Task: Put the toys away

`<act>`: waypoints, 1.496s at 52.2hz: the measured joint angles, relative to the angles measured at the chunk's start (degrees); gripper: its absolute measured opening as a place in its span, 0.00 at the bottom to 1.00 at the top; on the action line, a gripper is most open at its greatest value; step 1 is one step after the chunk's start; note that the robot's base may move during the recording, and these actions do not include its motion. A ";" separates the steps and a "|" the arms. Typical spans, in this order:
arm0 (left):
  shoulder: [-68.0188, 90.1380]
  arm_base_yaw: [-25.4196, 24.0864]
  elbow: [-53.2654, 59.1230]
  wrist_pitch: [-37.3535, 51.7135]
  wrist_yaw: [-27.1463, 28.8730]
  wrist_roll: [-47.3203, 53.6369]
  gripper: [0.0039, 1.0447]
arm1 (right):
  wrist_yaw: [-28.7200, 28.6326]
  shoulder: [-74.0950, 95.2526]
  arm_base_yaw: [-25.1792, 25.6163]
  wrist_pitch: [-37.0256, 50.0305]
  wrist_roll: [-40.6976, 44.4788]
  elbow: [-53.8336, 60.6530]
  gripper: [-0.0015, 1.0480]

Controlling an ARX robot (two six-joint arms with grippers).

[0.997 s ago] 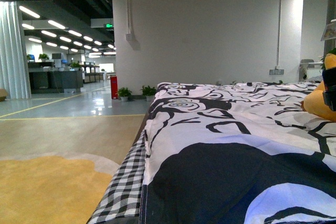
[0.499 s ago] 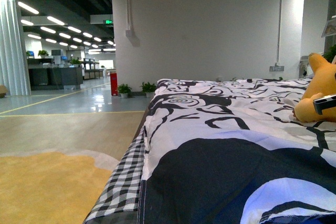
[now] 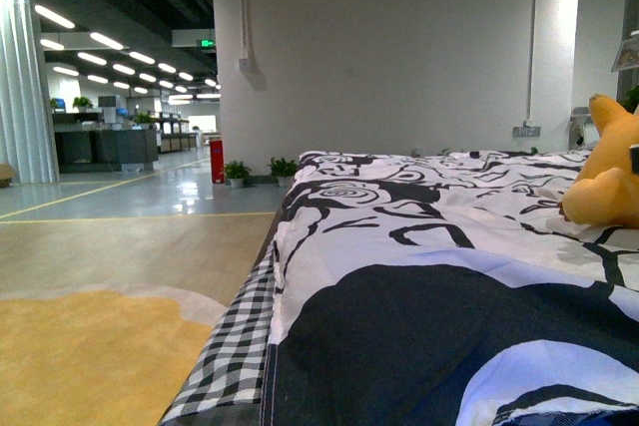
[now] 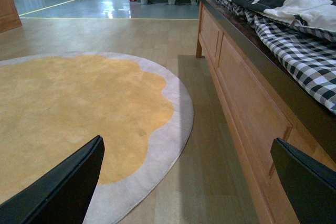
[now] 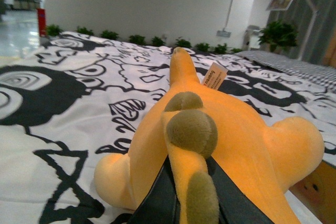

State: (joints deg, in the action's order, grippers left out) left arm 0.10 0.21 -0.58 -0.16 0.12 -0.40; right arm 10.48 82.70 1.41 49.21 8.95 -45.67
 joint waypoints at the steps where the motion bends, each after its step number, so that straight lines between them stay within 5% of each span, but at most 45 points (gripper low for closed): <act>1: 0.00 0.00 0.00 0.00 0.00 0.00 0.94 | -0.66 -0.59 0.26 -0.63 -0.70 0.00 0.06; 20: 0.00 0.00 0.00 0.00 0.00 0.00 0.94 | -27.69 -23.87 14.80 -15.89 -22.58 -0.81 0.06; 49: 0.00 0.00 0.00 0.00 0.00 0.00 0.94 | -54.69 -46.53 41.70 -10.64 -49.42 15.19 0.06; 55: 0.00 0.00 0.00 0.00 0.00 0.00 0.94 | -54.45 -49.09 44.59 -10.54 -55.41 15.78 0.06; 78: 0.00 0.00 0.00 0.00 0.00 0.00 0.94 | -54.45 -49.77 44.59 -13.73 -56.15 16.41 0.06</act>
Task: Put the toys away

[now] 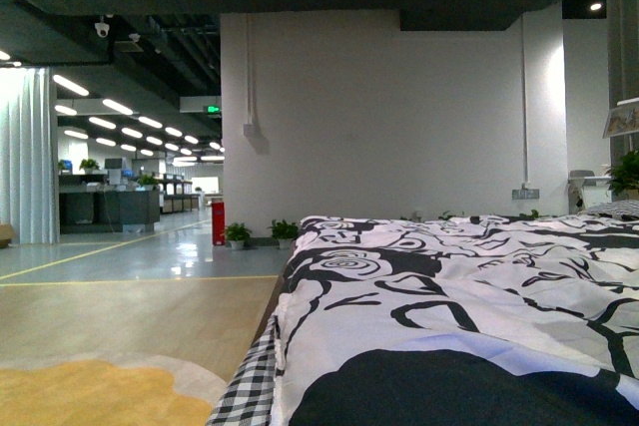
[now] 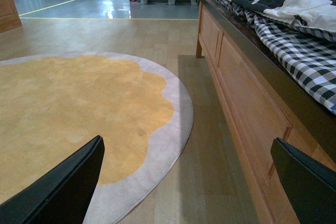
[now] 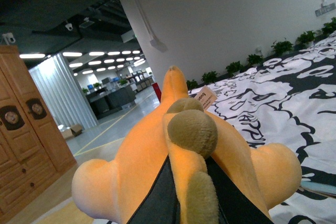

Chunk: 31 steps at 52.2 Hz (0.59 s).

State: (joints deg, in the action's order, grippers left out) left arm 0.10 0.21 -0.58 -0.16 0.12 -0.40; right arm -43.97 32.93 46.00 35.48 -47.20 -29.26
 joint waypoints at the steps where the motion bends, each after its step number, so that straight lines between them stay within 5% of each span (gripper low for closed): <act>1: 0.00 0.00 0.00 0.00 0.00 0.00 0.94 | 0.00 0.00 -0.02 0.00 0.00 0.00 0.06; 8: 0.00 0.00 0.00 0.00 0.00 0.00 0.94 | -0.33 -0.24 -0.07 -2.05 1.99 -0.42 0.06; 16: 0.00 0.00 0.00 0.00 0.00 0.00 0.94 | 8.79 -8.72 -9.81 -39.39 32.74 -0.63 0.06; 22: 0.00 0.00 0.00 0.00 -0.02 0.00 0.94 | 19.56 -15.54 -19.89 -39.39 43.69 6.95 0.06; 31: 0.00 0.00 0.00 0.00 -0.02 0.00 0.94 | 28.74 -21.27 -29.53 -37.88 46.38 13.53 0.06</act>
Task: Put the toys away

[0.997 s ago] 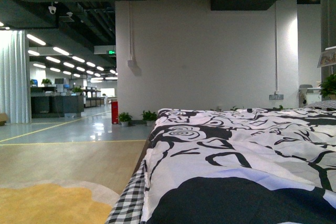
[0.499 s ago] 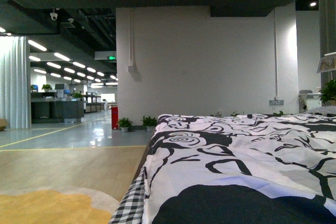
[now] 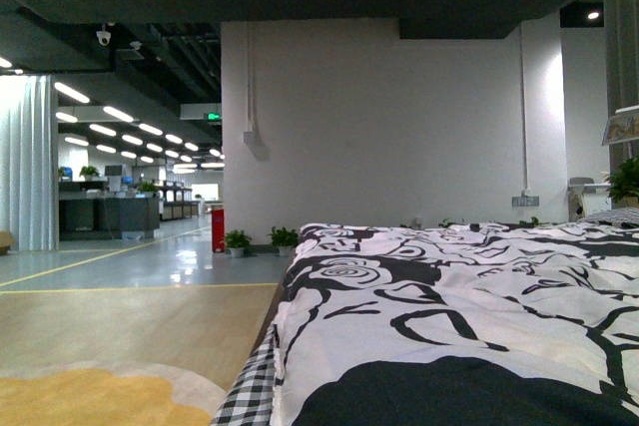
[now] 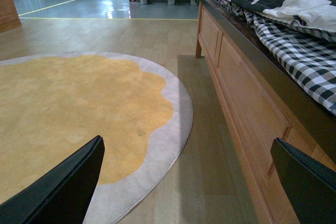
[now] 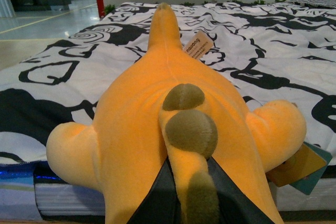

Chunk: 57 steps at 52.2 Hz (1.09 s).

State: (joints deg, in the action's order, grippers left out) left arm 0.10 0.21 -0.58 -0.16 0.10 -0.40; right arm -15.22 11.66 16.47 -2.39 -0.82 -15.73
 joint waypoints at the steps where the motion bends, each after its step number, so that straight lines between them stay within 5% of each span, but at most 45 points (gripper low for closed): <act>1: 0.00 0.00 0.00 0.00 0.00 0.00 0.94 | 0.63 -0.39 -0.70 0.15 0.11 0.48 0.06; 10: 0.00 0.00 0.00 0.00 0.02 0.00 0.94 | 6.43 -3.98 -6.71 1.20 0.50 4.72 0.06; 13: 0.00 0.00 0.00 0.00 0.04 0.00 0.94 | 14.27 -5.40 -13.25 1.22 0.55 6.16 0.06; 18: 0.00 0.00 0.00 0.00 -0.04 0.00 0.94 | 14.93 -6.43 -15.89 1.55 0.63 7.61 0.06; 57: 0.00 0.00 0.00 0.00 -0.02 0.00 0.94 | 14.99 -11.54 -16.28 2.80 0.66 14.40 0.06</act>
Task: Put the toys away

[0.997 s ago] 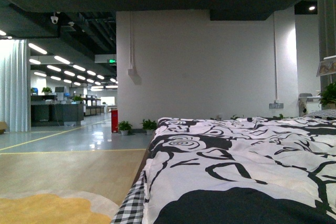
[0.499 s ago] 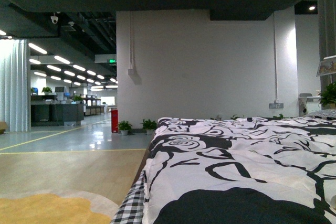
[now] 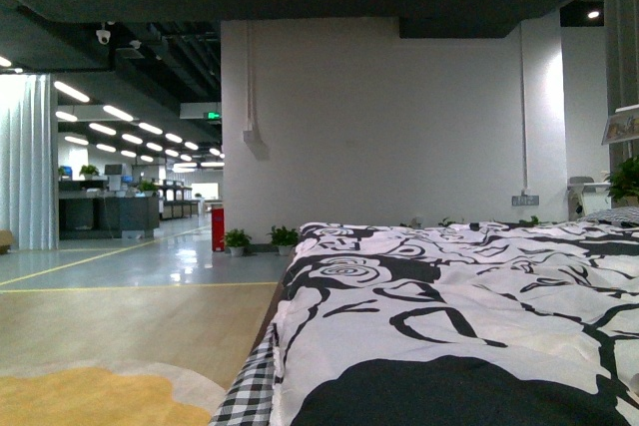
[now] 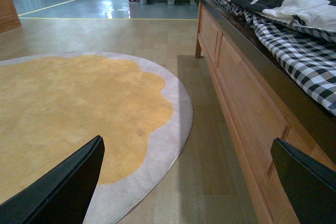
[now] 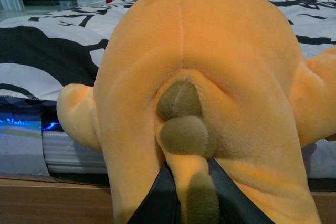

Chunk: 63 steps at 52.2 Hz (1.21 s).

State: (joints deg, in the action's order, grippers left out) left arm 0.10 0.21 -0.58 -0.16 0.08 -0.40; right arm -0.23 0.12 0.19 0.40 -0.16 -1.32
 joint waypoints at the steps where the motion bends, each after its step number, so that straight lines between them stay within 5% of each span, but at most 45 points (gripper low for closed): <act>1: 0.00 0.00 0.00 0.00 0.00 0.00 0.94 | 0.02 0.00 0.00 0.00 0.00 0.00 0.06; 63: 0.00 -0.07 0.00 0.00 0.55 0.02 0.94 | 0.44 0.17 -0.15 -0.70 0.02 0.50 0.06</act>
State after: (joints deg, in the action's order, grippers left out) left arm 0.10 0.14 -0.58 -0.16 0.62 -0.38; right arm 0.21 0.30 0.03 -0.30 -0.14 -0.82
